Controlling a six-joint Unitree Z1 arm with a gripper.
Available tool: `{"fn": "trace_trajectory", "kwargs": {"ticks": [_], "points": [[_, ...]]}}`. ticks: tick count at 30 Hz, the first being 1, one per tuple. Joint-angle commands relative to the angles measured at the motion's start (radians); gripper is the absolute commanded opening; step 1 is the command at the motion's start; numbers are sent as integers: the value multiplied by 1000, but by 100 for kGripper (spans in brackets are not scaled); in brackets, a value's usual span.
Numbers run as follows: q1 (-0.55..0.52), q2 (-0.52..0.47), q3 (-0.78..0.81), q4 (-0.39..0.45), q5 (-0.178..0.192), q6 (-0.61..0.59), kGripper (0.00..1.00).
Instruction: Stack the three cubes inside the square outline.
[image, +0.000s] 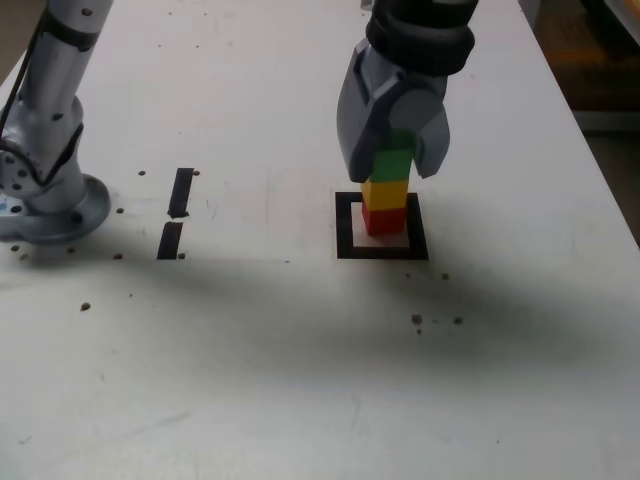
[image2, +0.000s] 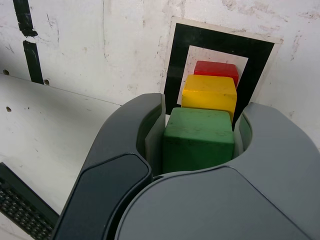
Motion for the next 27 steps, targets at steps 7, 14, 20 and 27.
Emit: {"fn": "trace_trajectory", "kwargs": {"ticks": [7, 14, 20, 27], "points": [[0, 10, 0, 5, -4, 1, 77], [0, 10, 2, 7, 3, 1, 92], [0, -27, -8, 26, 20, 0, 99], [0, -208, 21, 66, 45, 7, 100]]}}
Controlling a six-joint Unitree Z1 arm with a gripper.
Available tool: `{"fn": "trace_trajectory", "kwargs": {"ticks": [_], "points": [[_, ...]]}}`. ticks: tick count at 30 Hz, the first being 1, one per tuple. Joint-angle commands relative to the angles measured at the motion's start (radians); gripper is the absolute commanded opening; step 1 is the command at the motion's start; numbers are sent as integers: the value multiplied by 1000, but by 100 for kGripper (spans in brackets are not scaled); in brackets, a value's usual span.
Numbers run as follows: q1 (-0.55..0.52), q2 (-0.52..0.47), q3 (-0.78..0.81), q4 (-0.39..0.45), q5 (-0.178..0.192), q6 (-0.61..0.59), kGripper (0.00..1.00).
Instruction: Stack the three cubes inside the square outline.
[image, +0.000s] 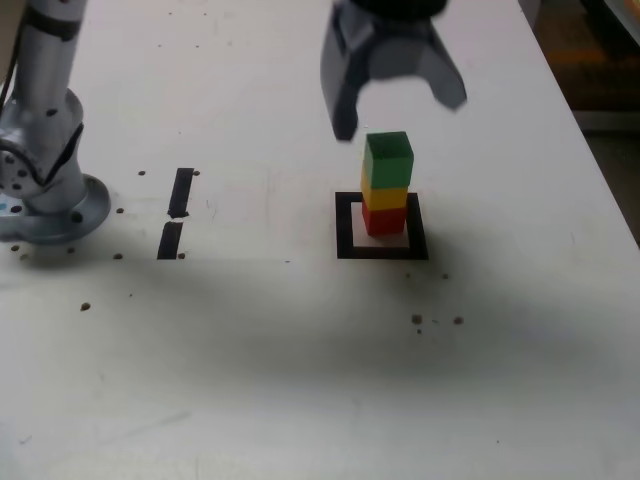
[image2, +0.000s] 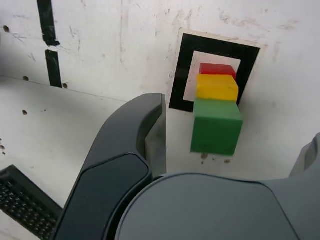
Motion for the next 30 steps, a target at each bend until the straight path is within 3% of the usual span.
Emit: {"fn": "trace_trajectory", "kwargs": {"ticks": [1, 8, 14, 25, 30], "points": [[0, -92, 35, 18, 9, 13, 100], [12, -334, 296, 4, 8, 109, 100], [19, -432, 604, -106, 17, 133, 100], [19, -484, 972, -365, 20, 126, 100], [19, -484, 1051, -458, 13, 131, 100]]}}
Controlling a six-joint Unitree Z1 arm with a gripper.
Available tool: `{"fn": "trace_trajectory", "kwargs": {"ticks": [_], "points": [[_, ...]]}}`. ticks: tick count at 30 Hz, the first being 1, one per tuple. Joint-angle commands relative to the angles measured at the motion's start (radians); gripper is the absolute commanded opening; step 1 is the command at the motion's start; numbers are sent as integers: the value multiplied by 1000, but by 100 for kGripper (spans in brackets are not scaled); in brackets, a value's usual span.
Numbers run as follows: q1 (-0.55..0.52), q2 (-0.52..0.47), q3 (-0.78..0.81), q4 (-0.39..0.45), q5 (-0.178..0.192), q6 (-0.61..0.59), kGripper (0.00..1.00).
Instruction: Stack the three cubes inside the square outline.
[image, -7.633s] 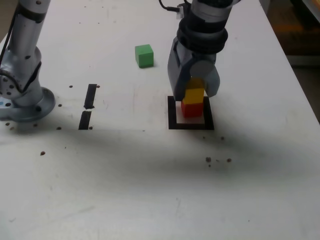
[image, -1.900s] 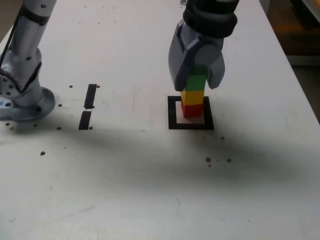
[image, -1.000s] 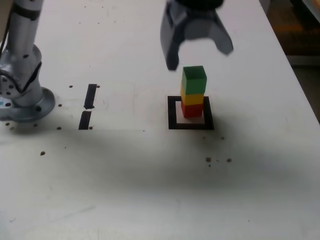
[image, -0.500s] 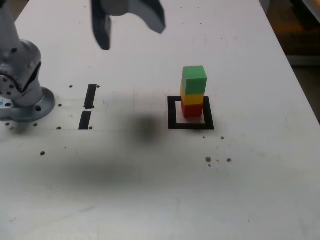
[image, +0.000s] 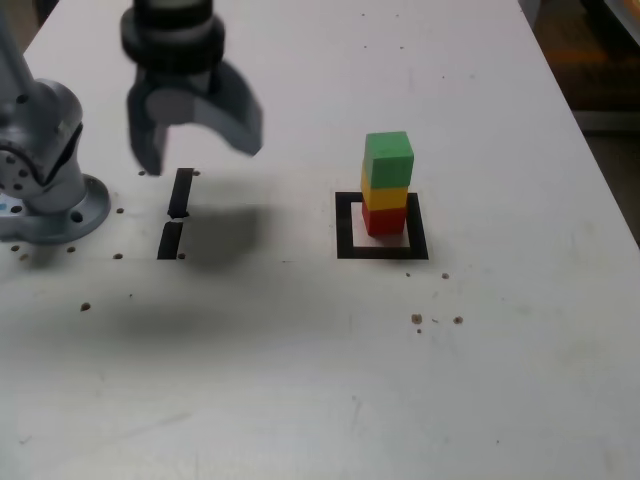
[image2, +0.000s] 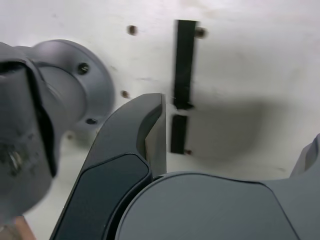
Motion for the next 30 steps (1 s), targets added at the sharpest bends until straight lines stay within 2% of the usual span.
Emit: {"fn": "trace_trajectory", "kwargs": {"ticks": [1, 10, 19, 30], "points": [[2, -4, 60, -20, -4, 5, 100], [-10, 4, 117, -98, -12, 19, 100], [-12, 9, 153, -102, -17, 26, 100], [-12, 20, 172, -149, -19, 138, 100]]}}
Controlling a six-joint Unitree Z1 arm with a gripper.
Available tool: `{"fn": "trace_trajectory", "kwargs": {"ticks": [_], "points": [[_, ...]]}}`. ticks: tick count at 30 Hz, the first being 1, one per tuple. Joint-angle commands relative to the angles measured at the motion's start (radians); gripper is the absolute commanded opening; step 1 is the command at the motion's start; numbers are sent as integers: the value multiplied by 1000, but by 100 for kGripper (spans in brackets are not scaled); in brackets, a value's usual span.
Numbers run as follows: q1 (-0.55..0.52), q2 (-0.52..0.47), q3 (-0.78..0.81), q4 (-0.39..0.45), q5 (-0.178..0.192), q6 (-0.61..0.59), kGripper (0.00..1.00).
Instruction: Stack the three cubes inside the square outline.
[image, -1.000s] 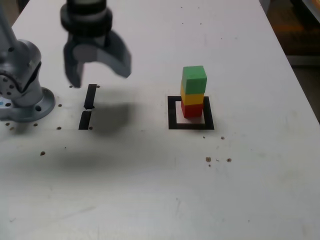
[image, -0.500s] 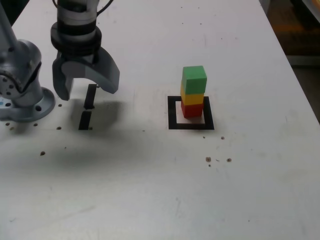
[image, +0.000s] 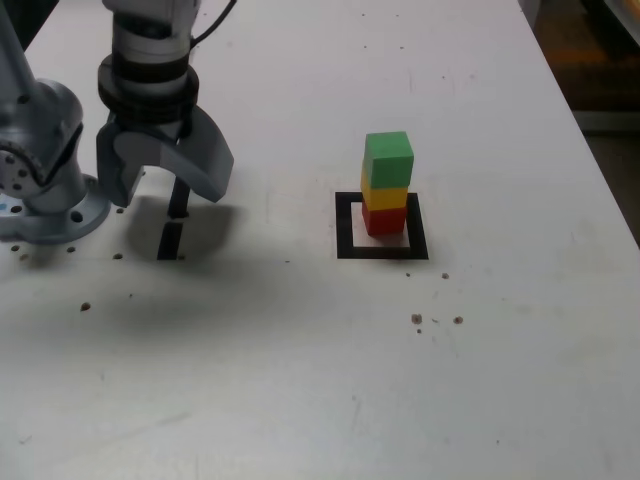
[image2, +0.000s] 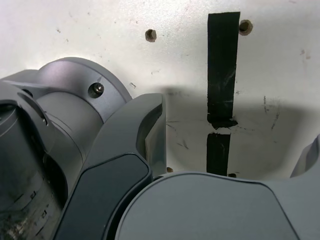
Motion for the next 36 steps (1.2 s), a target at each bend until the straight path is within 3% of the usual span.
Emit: {"fn": "trace_trajectory", "kwargs": {"ticks": [1, 10, 16, 36], "points": [[-2, -3, 4, -2, -1, 12, 100], [-2, -47, -2, -7, 19, 26, 100], [-2, -65, -2, 32, 36, 24, 100], [9, -112, 50, 27, 11, 28, 100]]}}
